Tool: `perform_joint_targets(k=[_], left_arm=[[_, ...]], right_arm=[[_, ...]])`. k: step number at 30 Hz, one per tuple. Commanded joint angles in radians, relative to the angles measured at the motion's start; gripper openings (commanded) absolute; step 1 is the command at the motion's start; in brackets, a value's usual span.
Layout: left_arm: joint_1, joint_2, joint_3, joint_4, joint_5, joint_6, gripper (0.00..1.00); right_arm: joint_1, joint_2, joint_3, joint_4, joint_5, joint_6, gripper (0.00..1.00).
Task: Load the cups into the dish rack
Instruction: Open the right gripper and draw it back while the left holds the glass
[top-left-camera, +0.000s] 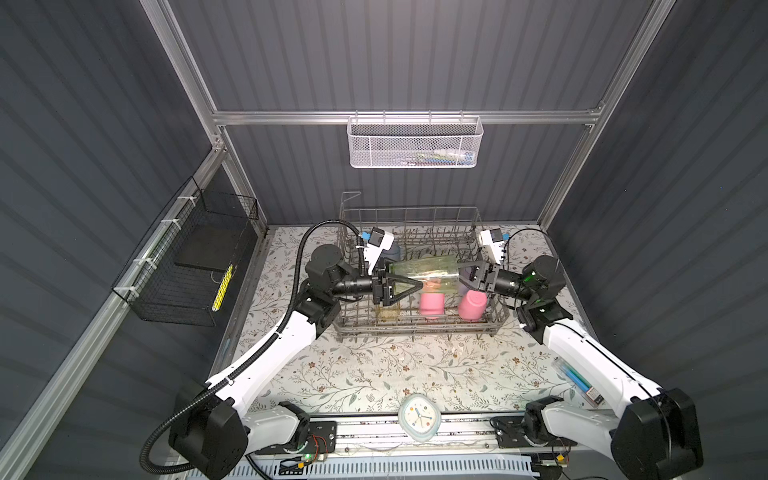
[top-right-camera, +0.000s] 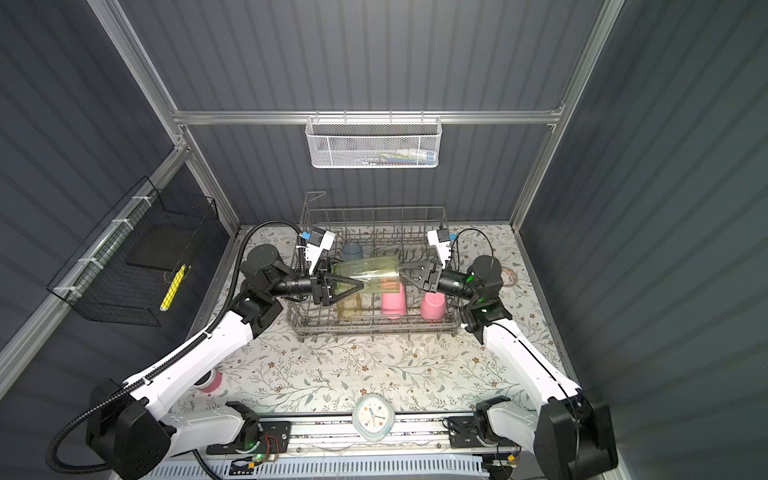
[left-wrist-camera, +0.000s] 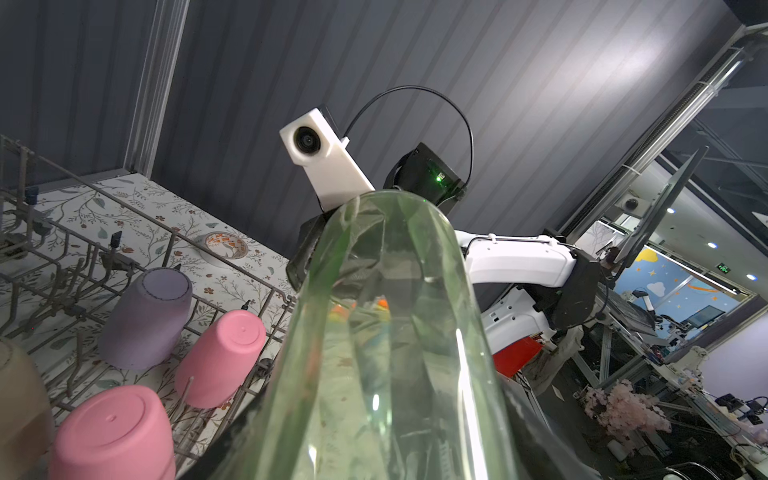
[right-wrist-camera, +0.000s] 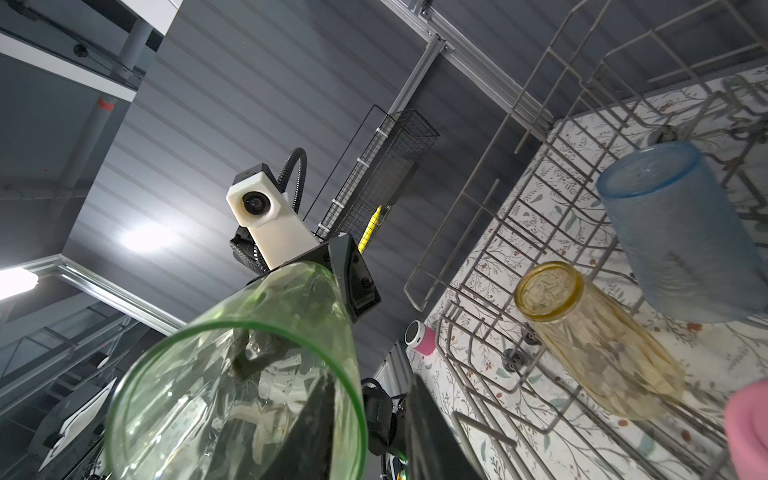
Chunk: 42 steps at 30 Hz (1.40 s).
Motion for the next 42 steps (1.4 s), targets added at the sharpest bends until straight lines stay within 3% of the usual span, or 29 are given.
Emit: perform_joint_targets(k=[1,8,14,19,22,30,36,42], left_arm=[[0.004,-0.037,0.040,-0.039,-0.015,0.050,0.65],[0.023,-0.054,0.089,-0.201,-0.060,0.135,0.67],[0.037,-0.076,0.181,-0.471,-0.198,0.271,0.67],[0.041,-0.074,0.283,-0.682,-0.338,0.361,0.67],[0.042,-0.043,0.372,-0.851,-0.452,0.417,0.67],[0.044,0.059,0.577,-1.138,-0.740,0.479,0.67],[0.065,0.149,0.696,-1.280,-0.865,0.472,0.67],[0.091,0.218,0.773,-1.354,-0.918,0.449,0.67]], right_arm=[[-0.030,-0.072,0.013,-0.080,-0.021,-0.065,0.36],[-0.139,-0.169,0.026,-0.307,0.003,-0.189,0.39],[-0.249,-0.246,0.022,-0.511,0.075,-0.299,0.40],[-0.266,-0.292,0.086,-0.830,0.271,-0.515,0.42],[-0.266,-0.315,0.106,-0.928,0.362,-0.596,0.43],[-0.267,-0.333,0.100,-0.982,0.416,-0.648,0.45],[-0.266,-0.327,0.086,-0.987,0.429,-0.666,0.45],[-0.267,-0.321,0.069,-0.984,0.437,-0.681,0.45]])
